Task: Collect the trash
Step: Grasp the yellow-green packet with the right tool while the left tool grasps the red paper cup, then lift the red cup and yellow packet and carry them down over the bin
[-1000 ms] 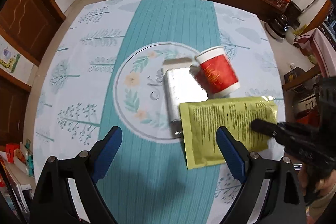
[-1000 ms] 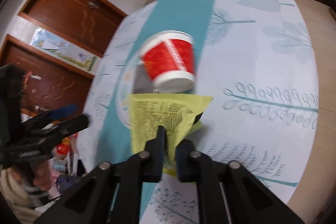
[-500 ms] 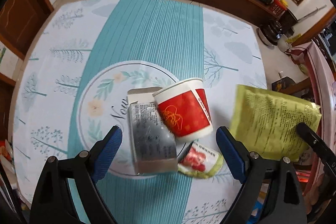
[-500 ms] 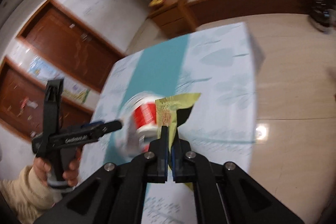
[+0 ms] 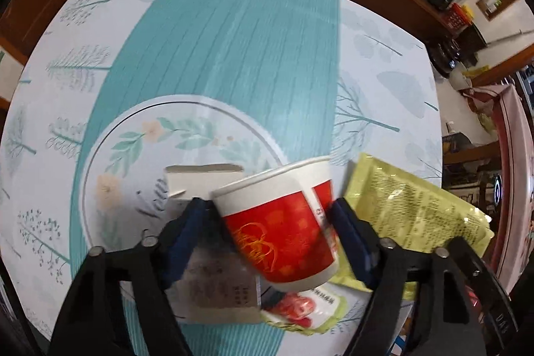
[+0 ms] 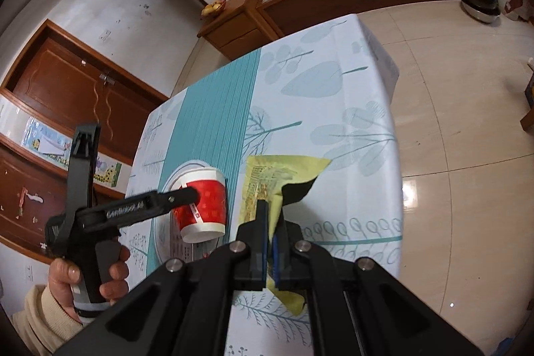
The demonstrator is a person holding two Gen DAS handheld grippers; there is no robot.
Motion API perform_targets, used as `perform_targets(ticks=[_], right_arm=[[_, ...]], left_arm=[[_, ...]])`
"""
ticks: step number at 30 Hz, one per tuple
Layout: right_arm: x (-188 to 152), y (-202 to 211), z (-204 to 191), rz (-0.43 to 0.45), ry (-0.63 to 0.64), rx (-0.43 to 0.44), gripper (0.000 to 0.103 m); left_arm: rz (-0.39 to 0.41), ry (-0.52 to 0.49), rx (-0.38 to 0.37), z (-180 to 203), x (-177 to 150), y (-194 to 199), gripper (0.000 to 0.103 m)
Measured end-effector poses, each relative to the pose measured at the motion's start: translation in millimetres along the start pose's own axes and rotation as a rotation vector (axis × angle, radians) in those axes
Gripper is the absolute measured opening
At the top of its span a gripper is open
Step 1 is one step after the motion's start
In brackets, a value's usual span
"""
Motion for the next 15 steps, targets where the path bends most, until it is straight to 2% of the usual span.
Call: perform_targets(ticks=[2,5,11,15], right_arm=[[-0.9,0.0,0.2,0.004,0.003,-0.005,0.001],[-1.0,-0.6,5.0,0.006,-0.006,-0.013,0.001],[-3.9,-1.6,14.8,-0.002,-0.023,-0.019,0.001],[-9.0,-2.0,20.8,-0.009,-0.041,-0.017,0.001]], left_arm=[[0.0,-0.034,0.004,11.1,1.3,-3.7,0.063],[-0.011,-0.088,0.013,27.5,-0.4,-10.0,0.058],[-0.04,-0.112,-0.002,45.7,-4.4,-26.6,0.047],[-0.018,-0.138,0.015,51.8,-5.1,-26.2,0.045]])
Point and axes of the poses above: each gripper's, at about its wrist camera, not at the fingertips, and y roughly against the way its jaws point, z to its right, x to its top, the point moved 3 cm from there along -y, roughly the way its jaws point, and after that the axes turned 6 degrees about -x, right-handed, at the moved point
